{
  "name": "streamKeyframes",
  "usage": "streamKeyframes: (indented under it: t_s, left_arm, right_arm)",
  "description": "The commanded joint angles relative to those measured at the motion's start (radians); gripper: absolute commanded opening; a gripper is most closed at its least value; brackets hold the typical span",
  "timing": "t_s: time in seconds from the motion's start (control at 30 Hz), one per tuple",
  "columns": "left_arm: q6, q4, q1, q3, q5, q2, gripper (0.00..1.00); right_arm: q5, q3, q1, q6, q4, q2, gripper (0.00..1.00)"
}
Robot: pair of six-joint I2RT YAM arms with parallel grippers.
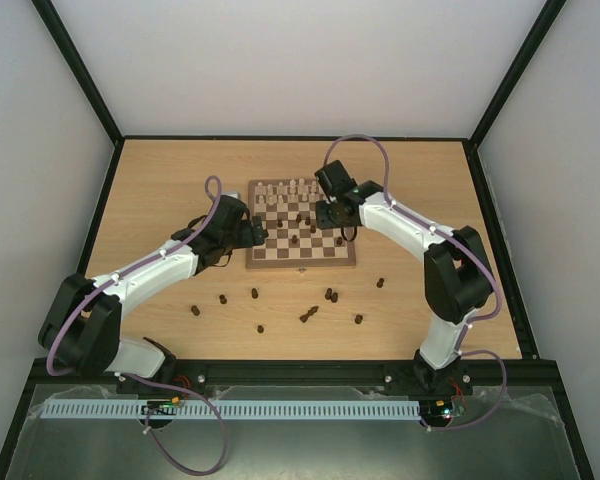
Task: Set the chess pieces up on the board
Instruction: Pick up the chess piece from the chessboard.
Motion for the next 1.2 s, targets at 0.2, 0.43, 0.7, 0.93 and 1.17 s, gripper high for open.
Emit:
streamKeyframes:
  t_s: [0.2, 0.43, 0.7, 0.93, 1.17]
  left_arm:
    - [0.007, -0.011, -0.005, 0.028, -0.017, 0.005, 0.99]
    - [0.008, -0.011, -0.005, 0.028, -0.017, 0.005, 1.0]
    - [0.009, -0.011, -0.005, 0.028, -0.017, 0.004, 1.0]
    - [0.009, -0.011, -0.005, 0.029, -0.016, 0.002, 1.0]
    - [0.008, -0.011, -0.005, 0.028, -0.014, 0.003, 1.0]
  right_arm:
    - [-0.096, 0.128, 0.016, -0.02, -0.057, 0.137, 0.36]
    - [-0.11, 0.151, 0.021, -0.028, -0.07, 0.183, 0.36]
    - [-0.118, 0.157, 0.025, -0.029, -0.07, 0.209, 0.26]
    - [-0.119, 0.171, 0.026, -0.028, -0.074, 0.225, 0.21]
    - [-0.121, 0.184, 0.031, -0.031, -0.081, 0.244, 0.21]
